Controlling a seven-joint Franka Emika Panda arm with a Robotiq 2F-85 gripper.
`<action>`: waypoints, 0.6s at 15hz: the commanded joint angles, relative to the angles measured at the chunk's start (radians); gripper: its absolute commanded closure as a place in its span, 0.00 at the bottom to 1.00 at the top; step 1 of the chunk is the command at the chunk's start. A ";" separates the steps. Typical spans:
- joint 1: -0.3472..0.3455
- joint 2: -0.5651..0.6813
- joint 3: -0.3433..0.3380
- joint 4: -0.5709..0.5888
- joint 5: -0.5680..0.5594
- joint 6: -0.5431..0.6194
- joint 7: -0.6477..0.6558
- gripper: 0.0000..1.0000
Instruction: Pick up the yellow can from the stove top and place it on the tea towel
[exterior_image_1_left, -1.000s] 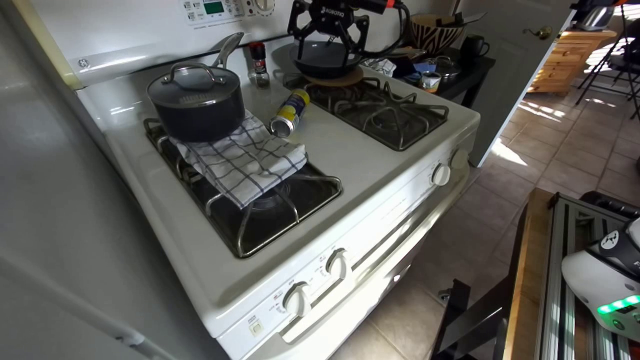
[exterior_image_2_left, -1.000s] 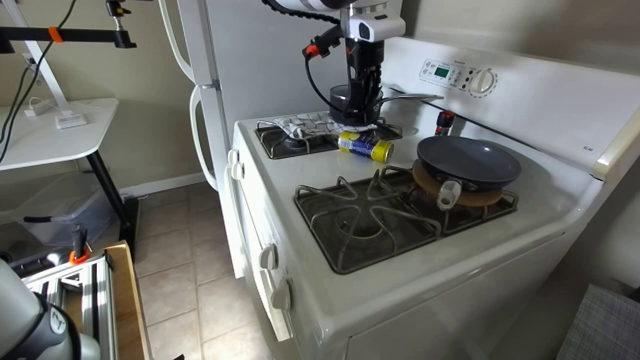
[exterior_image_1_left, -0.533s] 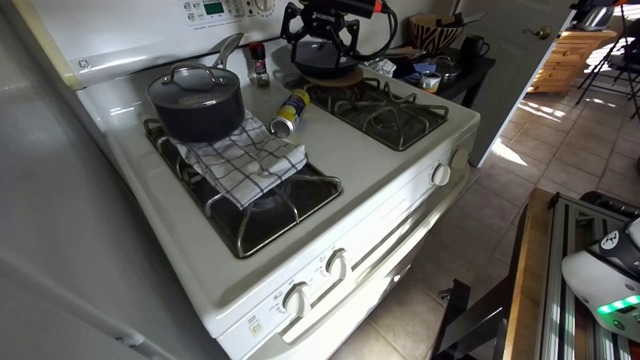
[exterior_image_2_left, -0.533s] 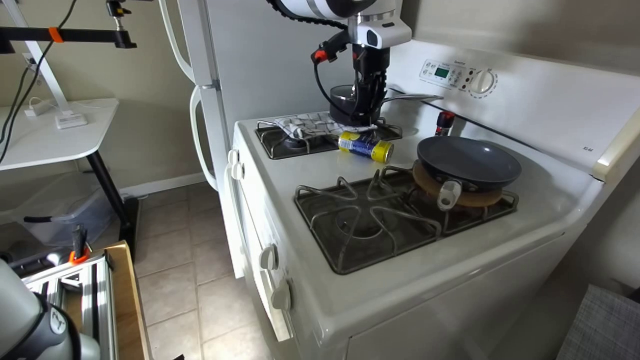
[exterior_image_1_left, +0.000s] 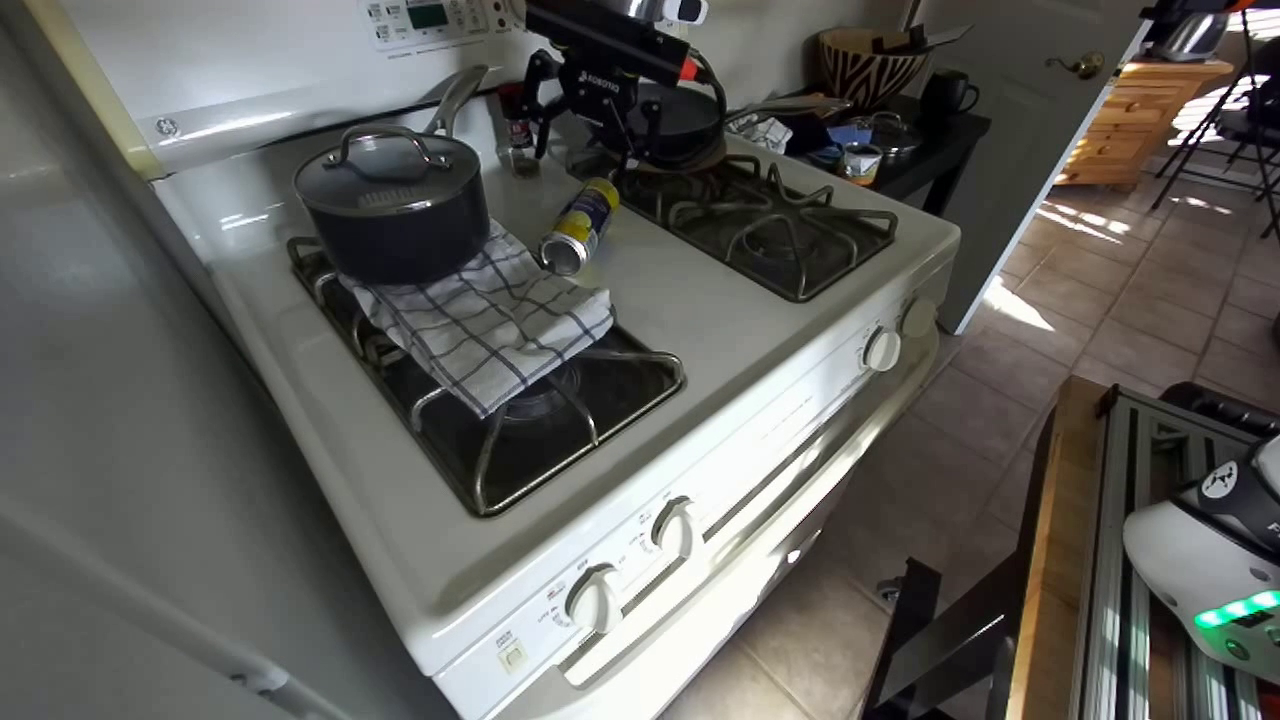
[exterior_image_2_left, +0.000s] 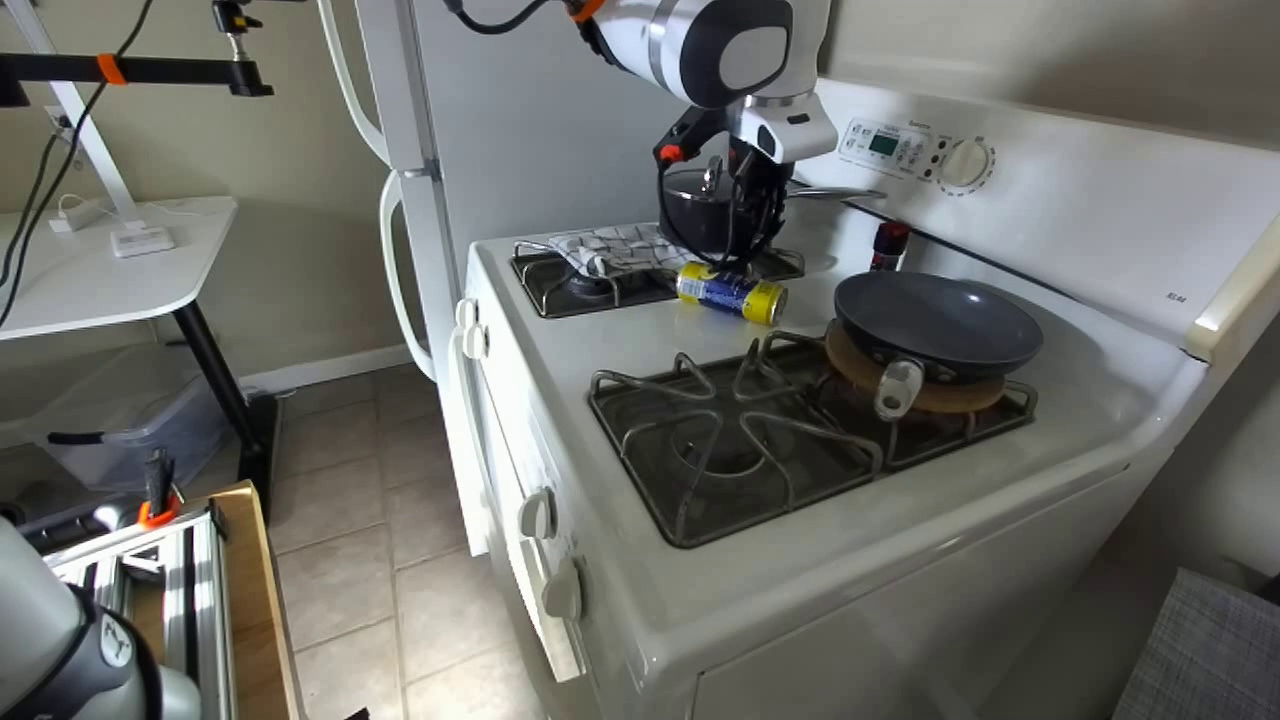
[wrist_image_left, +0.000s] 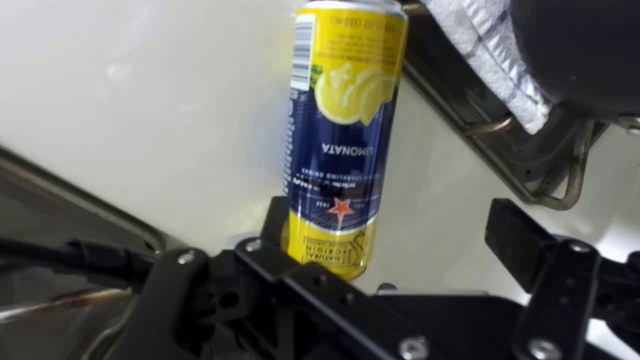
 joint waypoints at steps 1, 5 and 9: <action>0.040 0.078 -0.017 0.073 0.032 -0.042 -0.003 0.00; 0.068 0.092 -0.042 0.057 0.011 -0.102 0.024 0.00; 0.078 0.122 -0.059 0.060 0.012 -0.084 0.046 0.00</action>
